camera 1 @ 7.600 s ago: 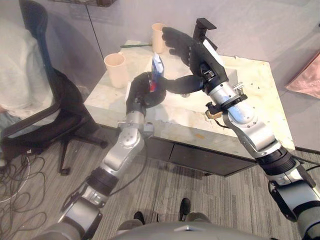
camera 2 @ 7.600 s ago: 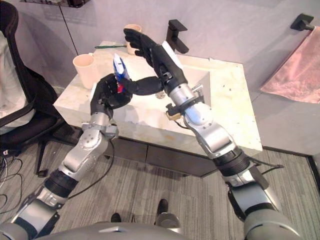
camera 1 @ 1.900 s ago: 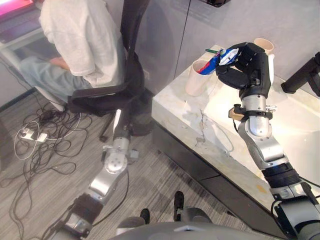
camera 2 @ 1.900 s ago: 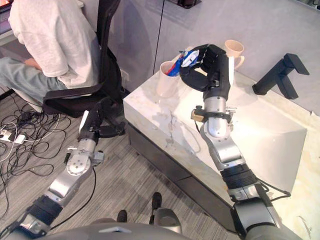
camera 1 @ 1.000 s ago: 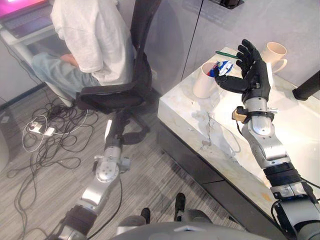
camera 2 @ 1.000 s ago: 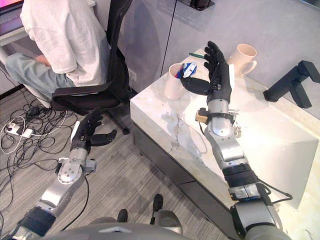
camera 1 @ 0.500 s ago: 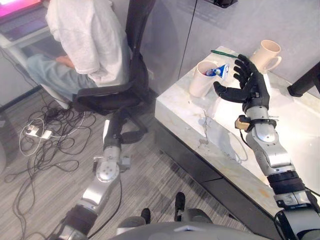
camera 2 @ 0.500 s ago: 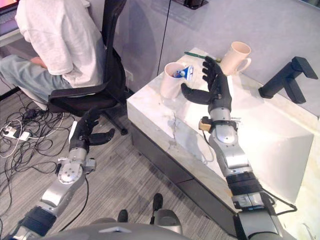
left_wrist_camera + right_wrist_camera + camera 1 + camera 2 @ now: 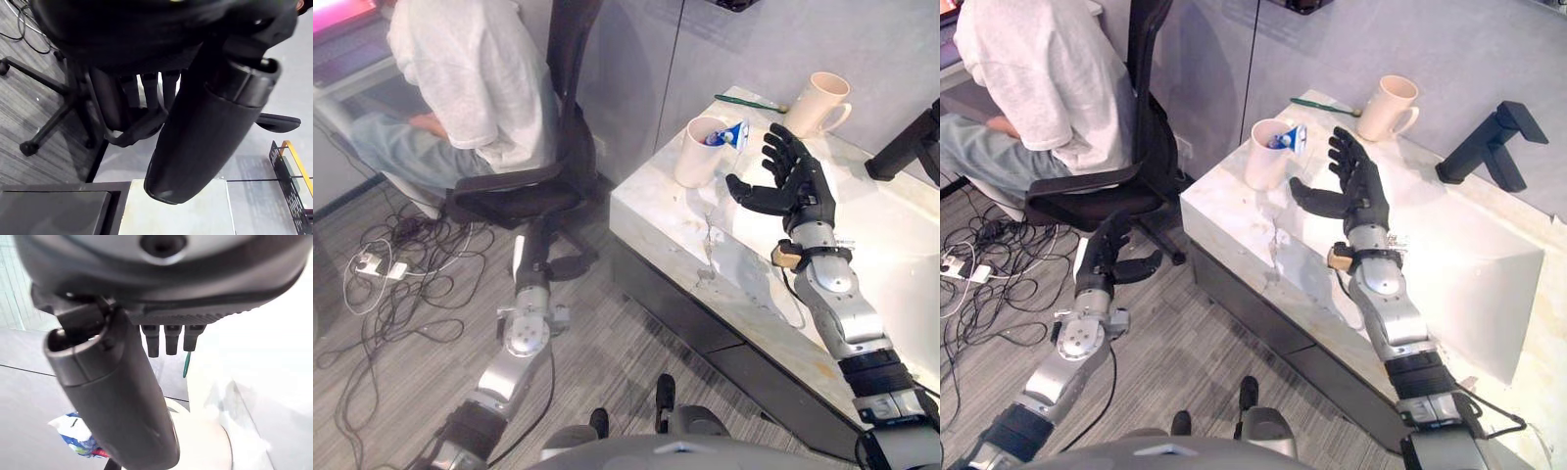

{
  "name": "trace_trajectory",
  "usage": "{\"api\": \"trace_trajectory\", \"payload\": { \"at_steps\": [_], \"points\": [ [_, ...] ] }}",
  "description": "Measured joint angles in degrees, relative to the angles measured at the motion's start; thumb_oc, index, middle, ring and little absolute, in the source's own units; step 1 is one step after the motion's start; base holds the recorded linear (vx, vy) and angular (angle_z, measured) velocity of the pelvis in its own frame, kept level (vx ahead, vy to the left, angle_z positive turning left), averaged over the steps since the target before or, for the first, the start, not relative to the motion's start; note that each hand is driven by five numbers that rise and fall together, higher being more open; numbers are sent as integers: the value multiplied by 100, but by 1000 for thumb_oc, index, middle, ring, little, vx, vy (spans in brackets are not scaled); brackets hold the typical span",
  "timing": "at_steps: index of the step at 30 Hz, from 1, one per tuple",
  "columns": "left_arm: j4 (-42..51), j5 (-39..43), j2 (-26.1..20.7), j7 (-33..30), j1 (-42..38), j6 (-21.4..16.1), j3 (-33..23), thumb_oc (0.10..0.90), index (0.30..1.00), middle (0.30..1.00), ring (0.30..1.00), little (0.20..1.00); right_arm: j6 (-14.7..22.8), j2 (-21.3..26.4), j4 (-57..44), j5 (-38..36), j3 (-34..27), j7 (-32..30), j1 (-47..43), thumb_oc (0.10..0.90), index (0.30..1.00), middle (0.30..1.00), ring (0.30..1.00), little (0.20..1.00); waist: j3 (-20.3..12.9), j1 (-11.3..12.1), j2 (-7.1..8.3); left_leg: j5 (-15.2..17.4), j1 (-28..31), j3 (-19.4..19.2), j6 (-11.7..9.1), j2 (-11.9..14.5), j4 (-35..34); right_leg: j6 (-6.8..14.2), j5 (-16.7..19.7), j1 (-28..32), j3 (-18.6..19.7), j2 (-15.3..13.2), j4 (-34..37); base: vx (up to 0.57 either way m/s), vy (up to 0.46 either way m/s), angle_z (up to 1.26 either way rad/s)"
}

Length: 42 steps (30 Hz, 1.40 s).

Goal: Organize the bathroom.

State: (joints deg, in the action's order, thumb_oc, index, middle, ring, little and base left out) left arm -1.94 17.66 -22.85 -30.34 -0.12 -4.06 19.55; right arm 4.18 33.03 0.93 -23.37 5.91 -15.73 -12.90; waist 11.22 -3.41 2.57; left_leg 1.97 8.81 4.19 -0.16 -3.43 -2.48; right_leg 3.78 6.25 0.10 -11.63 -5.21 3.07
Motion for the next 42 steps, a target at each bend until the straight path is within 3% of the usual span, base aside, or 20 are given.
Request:
{"api": "trace_trajectory", "payload": {
  "at_steps": [5,8,15,19,24,26,28,30,35,37,38,39,41,42],
  "points": [
    [-422,34,83,-115,89,-91,-310,800,900,900,900,900,38,52,-771,0,-781,-440,640,800,900,900,900,900,45,-26,-122,0,76,-138,1,-7,-85,12,23,-25,133,12,-6,-82,82,-13],
    [-786,275,165,-240,178,-103,-646,800,900,900,900,900,120,54,-867,0,-1205,-751,836,800,900,900,900,900,44,-126,-118,1,75,-256,1,-21,-92,27,33,-104,256,17,-41,-82,78,-25],
    [-1719,940,510,-317,530,-306,-1154,800,900,900,900,900,528,54,-1014,8,-2429,-2249,1610,800,900,900,900,900,52,-510,-129,4,171,-587,2,-79,-195,57,53,-311,568,24,-213,-100,92,-29],
    [-2218,1197,735,-258,512,-347,-1170,800,900,900,900,900,776,-218,-931,255,-2899,-3453,1907,800,900,900,900,900,52,-821,-118,100,212,-856,166,-117,-225,158,140,-441,828,65,-267,-101,94,-35],
    [-2598,1489,887,-215,515,-349,-1359,800,900,900,900,900,990,-602,-173,234,-3322,-4164,2338,800,900,900,900,900,45,-1090,-27,158,282,-1247,283,-181,-228,257,139,-690,1068,74,-476,-66,43,-37],
    [-2702,1615,880,-262,528,-346,-1478,800,900,900,900,900,994,-856,94,214,-3529,-4366,2566,800,900,900,900,900,57,-1162,31,159,299,-1536,284,-211,-222,381,224,-817,812,-16,-503,-129,0,-72],
    [-2700,1659,879,-328,657,-350,-1734,800,900,900,900,900,1009,-943,482,207,-3513,-4387,2552,800,900,900,900,900,74,-977,19,175,328,-2144,319,-119,-227,484,72,-917,-8,-239,-527,-110,-12,-136],
    [-2752,1845,859,-370,636,-349,-1942,800,900,900,900,900,1066,-1108,958,154,-3610,-4530,2672,800,900,900,900,900,78,-977,88,219,369,-2329,322,-49,-232,495,73,-971,-443,-337,-636,-94,-36,-84],
    [-2741,1844,903,-328,714,-317,-1864,800,900,900,900,900,1149,-1445,1649,324,-3606,-4963,3082,800,900,900,900,900,40,-985,-8,249,440,-2495,175,114,-250,439,42,-1164,-550,-257,-1136,-96,-36,-19],
    [-2773,1860,920,-331,740,-311,-1795,800,900,900,900,900,1151,-1558,1774,623,-3276,-5092,3182,800,900,900,900,900,-11,-923,-95,348,347,-2406,159,66,-167,404,134,-1161,-510,-138,-918,-83,-19,-35],
    [-2796,1875,925,-340,748,-322,-1759,800,900,900,900,900,1214,-1571,1963,793,-2901,-5123,3132,800,900,900,900,900,-6,-870,-128,347,304,-2277,196,36,-192,416,147,-1157,-516,-46,-718,-61,-56,-98],
    [-2938,1954,978,-334,695,-335,-1740,800,900,900,900,900,1296,-1622,2702,1075,-2193,-5020,2808,800,900,900,900,900,-51,-671,-328,274,212,-2310,146,264,-261,315,-79,-1177,-764,142,-537,-22,-43,-99],
    [-3009,2057,1205,-341,620,-337,-1675,800,900,900,900,900,1269,-1964,3410,1033,-1795,-4751,2623,800,900,900,900,900,-77,-618,-529,254,175,-2371,82,477,-221,-138,-393,-1339,-752,41,-1376,-24,-49,-24],
    [-2997,2057,1284,-301,656,-345,-1485,800,900,900,900,900,1152,-2115,3851,820,-1538,-4515,2692,800,900,900,900,900,-200,-584,-519,287,179,-2336,-1,481,-209,-69,-494,-1290,-682,-100,-1738,-31,-67,36]
  ]
}}
